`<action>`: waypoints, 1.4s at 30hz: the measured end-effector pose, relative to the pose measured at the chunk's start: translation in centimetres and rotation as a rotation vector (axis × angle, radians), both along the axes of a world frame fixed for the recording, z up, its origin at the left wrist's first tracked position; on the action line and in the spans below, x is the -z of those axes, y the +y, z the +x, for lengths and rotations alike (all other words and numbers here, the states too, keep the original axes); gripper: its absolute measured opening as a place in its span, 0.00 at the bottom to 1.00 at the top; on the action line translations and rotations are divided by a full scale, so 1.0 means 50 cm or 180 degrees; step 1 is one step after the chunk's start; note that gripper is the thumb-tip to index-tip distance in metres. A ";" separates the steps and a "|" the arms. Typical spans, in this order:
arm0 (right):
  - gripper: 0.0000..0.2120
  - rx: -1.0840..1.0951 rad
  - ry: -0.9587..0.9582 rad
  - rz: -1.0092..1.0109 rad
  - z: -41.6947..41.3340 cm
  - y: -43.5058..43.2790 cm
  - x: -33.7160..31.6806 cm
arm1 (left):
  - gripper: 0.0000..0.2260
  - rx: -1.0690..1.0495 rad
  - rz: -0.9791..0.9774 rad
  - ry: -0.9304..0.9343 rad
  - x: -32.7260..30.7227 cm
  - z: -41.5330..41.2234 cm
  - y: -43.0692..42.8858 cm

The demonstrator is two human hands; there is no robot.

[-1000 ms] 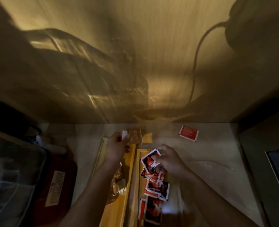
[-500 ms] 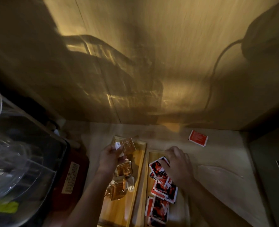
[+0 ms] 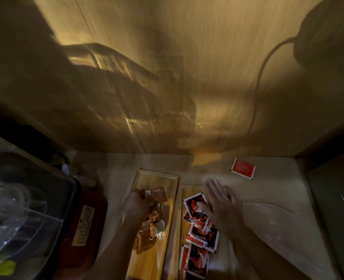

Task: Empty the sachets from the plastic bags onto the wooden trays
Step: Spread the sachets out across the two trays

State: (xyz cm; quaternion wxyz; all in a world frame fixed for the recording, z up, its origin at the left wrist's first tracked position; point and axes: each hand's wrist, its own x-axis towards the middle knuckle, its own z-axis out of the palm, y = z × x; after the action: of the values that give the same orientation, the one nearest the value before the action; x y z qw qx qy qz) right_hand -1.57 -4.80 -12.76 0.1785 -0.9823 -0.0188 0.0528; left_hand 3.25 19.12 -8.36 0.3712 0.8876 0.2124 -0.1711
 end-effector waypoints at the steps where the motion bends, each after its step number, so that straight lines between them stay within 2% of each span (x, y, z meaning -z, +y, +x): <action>1: 0.36 0.0026 -0.0034 -0.0059 -0.002 0.003 -0.005 | 0.11 0.0087 0.0295 -0.0024 -0.002 0.002 -0.002; 5: 0.34 0.0086 0.0048 -0.0285 -0.003 0.007 -0.014 | 0.10 0.0601 0.1149 -0.0160 -0.023 0.013 -0.019; 9: 0.31 0.0101 0.0061 -0.0354 -0.001 0.010 -0.012 | 0.07 0.1173 0.0911 -0.0575 -0.061 0.047 -0.083; 13: 0.30 0.0145 0.0009 -0.0324 -0.004 0.015 -0.015 | 0.10 0.1908 0.0996 -0.0853 -0.080 0.116 -0.194; 17: 0.29 0.0156 -0.0070 -0.0342 -0.004 0.013 -0.010 | 0.09 0.3024 0.0967 -0.1272 -0.074 0.151 -0.319; 22: 0.21 0.0092 -0.0303 -0.0296 -0.005 0.007 -0.001 | 0.19 0.4206 0.0932 -0.1500 -0.031 0.153 -0.438; 24: 0.19 0.0113 -0.0331 -0.0226 -0.002 0.006 0.002 | 0.22 0.4418 0.0954 -0.1533 -0.003 0.153 -0.460; 26: 0.18 0.0116 -0.0262 -0.0156 -0.003 0.004 0.006 | 0.23 0.4375 0.1021 -0.1480 0.023 0.149 -0.469; 29: 0.20 0.0065 -0.0312 -0.0087 -0.008 0.001 0.014 | 0.21 0.3879 0.1190 -0.1686 0.044 0.136 -0.478; 31: 0.20 0.0054 -0.0512 0.0001 -0.009 -0.002 0.014 | 0.22 0.3587 0.1278 -0.1189 0.047 0.138 -0.487; 33: 0.20 0.0029 -0.0626 -0.0027 -0.007 -0.006 0.014 | 0.26 0.3379 0.1244 -0.0673 0.051 0.145 -0.493; 35: 0.21 -0.0010 -0.0622 -0.0106 -0.007 -0.009 0.014 | 0.28 0.3303 0.1216 -0.0466 0.052 0.149 -0.494; 37: 0.22 -0.0045 -0.0498 -0.0221 -0.006 -0.008 0.013 | 0.25 0.3311 0.1214 -0.0451 0.048 0.148 -0.490; 39: 0.21 0.0017 -0.0351 -0.0317 -0.005 -0.005 0.010 | 0.20 0.3212 0.0967 -0.0518 0.036 0.142 -0.478; 42: 0.21 0.0123 -0.0254 -0.0288 -0.003 -0.001 0.013 | 0.12 0.2502 -0.0143 -0.0335 -0.011 0.138 -0.444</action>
State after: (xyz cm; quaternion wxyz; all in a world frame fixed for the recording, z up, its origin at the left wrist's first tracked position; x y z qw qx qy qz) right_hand -1.74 -4.83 -13.42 0.1340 -0.9909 -0.0046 0.0109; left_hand 10.17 -3.11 -7.83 0.3071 0.9005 -0.1667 -0.2591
